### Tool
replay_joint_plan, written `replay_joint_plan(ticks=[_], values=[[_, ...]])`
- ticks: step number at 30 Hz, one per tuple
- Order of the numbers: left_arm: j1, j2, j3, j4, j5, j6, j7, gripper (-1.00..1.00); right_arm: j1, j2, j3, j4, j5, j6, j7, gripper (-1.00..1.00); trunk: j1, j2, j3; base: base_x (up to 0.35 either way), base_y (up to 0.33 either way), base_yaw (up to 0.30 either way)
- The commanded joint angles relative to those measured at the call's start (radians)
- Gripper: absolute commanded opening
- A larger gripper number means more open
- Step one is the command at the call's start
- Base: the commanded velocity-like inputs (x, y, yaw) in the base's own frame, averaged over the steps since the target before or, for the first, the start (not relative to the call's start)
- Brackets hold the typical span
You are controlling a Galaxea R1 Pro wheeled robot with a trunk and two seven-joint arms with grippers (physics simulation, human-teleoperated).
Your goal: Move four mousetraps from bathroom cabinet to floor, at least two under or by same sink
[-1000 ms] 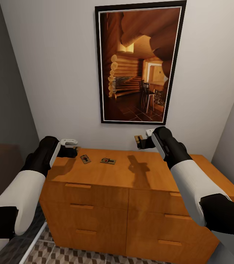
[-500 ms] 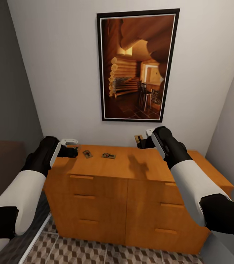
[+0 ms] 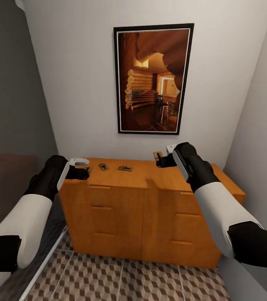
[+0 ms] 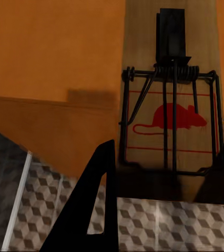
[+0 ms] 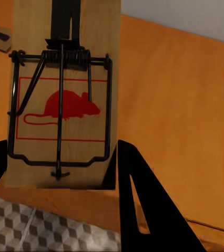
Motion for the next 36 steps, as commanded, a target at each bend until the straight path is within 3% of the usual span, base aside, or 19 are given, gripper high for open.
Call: replay_joint_plan(ticks=[1,27,36], values=[[-0.001,0.000,0.001,-0.001,-0.011,0.003,-0.009,-1.00,-0.001,0.001,0.001,-0.001,-0.007,0.004,-0.002,-1.00,-0.001,-0.001,-0.001,-0.345,0.000,0.000],[-0.001,-0.009,0.001,0.013,-0.007,0.001,-0.009,-1.00,-0.001,0.001,-0.001,0.000,-0.013,0.004,0.006,-1.00,-0.001,-0.001,-0.001,-0.342,0.000,0.000],[-0.001,-0.012,0.001,0.023,-0.005,0.001,-0.009,-1.00,-0.001,0.000,-0.001,0.000,-0.013,0.004,0.006,-1.00,-0.001,-0.001,-0.001,-0.104,0.014,0.000]])
